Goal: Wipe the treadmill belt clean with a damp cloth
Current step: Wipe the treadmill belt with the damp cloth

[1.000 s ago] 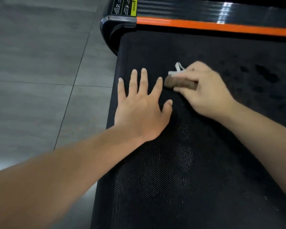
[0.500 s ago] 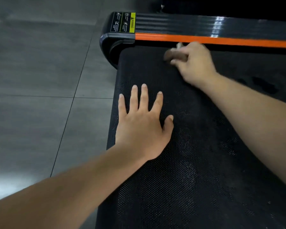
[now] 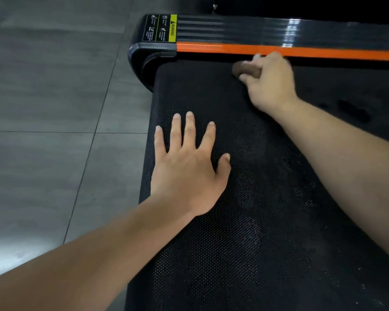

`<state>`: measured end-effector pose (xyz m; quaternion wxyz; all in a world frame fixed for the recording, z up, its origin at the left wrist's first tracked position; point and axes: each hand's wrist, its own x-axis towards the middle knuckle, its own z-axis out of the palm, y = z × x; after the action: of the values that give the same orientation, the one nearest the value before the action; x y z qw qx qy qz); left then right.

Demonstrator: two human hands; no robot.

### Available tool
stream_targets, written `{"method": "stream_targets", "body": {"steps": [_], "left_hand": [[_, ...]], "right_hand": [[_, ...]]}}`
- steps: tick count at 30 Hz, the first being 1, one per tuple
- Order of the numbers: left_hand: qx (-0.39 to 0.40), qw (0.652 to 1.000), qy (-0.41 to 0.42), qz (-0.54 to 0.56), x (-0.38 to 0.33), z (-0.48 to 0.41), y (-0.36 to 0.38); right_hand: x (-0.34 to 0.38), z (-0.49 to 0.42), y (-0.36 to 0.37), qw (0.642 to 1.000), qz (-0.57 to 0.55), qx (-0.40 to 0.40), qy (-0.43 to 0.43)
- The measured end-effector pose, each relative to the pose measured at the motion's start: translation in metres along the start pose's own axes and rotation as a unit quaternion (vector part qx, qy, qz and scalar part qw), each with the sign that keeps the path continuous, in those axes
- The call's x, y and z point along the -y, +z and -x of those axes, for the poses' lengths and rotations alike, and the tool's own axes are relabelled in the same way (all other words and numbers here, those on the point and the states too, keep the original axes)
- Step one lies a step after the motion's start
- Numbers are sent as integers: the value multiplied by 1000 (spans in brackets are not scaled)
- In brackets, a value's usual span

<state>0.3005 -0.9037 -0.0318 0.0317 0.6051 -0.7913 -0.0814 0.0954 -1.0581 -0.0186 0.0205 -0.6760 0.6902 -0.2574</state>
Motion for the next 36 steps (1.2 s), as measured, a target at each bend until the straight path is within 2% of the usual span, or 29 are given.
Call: {"method": "stream_targets", "body": {"steps": [2,3,4,5,7,8,12,14,15,18,19,24,25,28,29,31,34,36], "left_hand": [[-3,1000,-1,-5,0,0,0],[-4,1000,-2,-6,1,0,0],[-5,1000,-1,-6,0,0,0],[-3,1000,1,-7,0,1,-1],[-3,1000,1,-8,0,1,0],[-3,1000,-1,-9,0,1,0],[-2,1000,-5,-11,0,0,-1],[-4,1000,-4,-11,0,0,-1],[-3,1000,-2,-11,0,0,-2],[-1,1000,-3,-12,0,1,-1],[0,1000,-4,-12,0,1,-1],[1,1000,-4,-16,-1,1,-2],[1,1000,-3,-17,-1,1,-2],[1,1000,-2,-17,-2,0,0],[-1,1000,-4,-18,-2,0,0],[-2,1000,-6,-21,-2,-1,0],[0,1000,-8,-20,-2,0,-1],[1,1000,-5,-15,-1,0,-1]], "right_hand": [[4,18,-10,996,-18,51,-67],[-2,17,-14,995,11,56,-83],[-12,7,-15,996,46,34,-69],[-25,-7,-14,998,61,1,-20],[-33,-21,-12,996,16,-43,81],[-27,-16,-8,996,5,-46,79],[3,39,-13,993,-55,75,-67],[-9,38,-21,990,-10,85,-108],[-22,25,-20,994,21,54,-91],[-42,-7,-18,996,-9,-32,79],[-39,-4,-13,996,-8,-39,76],[-20,63,-34,988,-55,97,-110],[-28,58,-40,989,-33,89,-110],[-46,31,-39,1000,-10,15,14],[-42,34,-34,1000,-10,1,29],[-23,61,-27,999,-27,24,-20],[-5,105,-38,984,-83,104,-122],[-18,89,-47,991,-40,69,-111]]}}
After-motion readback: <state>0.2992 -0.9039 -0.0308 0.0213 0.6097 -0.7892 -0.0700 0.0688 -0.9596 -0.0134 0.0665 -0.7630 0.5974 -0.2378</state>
